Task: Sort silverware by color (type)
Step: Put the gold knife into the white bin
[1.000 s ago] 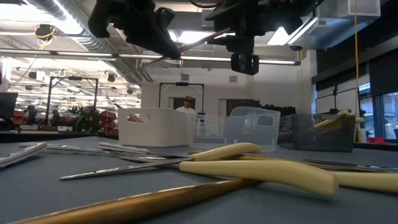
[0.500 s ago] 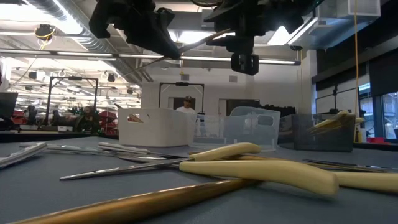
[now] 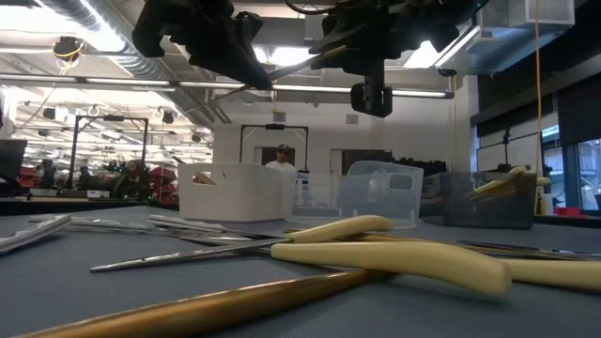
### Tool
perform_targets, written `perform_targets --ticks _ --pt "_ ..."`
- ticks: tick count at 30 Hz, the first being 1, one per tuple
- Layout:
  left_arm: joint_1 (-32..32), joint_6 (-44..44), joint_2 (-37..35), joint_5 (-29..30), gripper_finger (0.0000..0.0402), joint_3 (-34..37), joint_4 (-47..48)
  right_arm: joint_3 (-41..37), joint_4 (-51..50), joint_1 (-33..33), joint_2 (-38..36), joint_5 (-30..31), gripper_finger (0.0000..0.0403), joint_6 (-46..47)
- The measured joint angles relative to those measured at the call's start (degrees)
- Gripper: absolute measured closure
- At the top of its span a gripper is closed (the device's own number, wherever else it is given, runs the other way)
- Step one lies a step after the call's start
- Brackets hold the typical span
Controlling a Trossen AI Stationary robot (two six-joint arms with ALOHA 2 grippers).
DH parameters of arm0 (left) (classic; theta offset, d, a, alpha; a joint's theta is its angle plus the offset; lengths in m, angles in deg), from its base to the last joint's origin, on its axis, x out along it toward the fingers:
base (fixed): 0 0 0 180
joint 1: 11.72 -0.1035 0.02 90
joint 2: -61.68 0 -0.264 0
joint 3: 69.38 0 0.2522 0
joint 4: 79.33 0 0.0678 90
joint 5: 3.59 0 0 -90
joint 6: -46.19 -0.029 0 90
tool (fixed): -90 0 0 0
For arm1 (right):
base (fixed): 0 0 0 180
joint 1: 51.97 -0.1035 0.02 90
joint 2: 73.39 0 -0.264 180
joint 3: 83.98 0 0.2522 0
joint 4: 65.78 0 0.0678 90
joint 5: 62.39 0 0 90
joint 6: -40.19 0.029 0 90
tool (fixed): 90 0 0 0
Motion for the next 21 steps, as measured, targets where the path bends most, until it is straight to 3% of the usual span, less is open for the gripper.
perform_targets --ticks 11,21 --pt "0.00 0.02 0.00 0.02 0.0381 0.00 -0.02 0.00 0.24 -0.01 0.00 0.27 0.0398 -0.23" --pt "-0.04 0.07 0.04 0.15 0.0340 -0.02 -0.75 0.15 1.89 -0.01 -0.19 1.64 0.0402 -0.90"
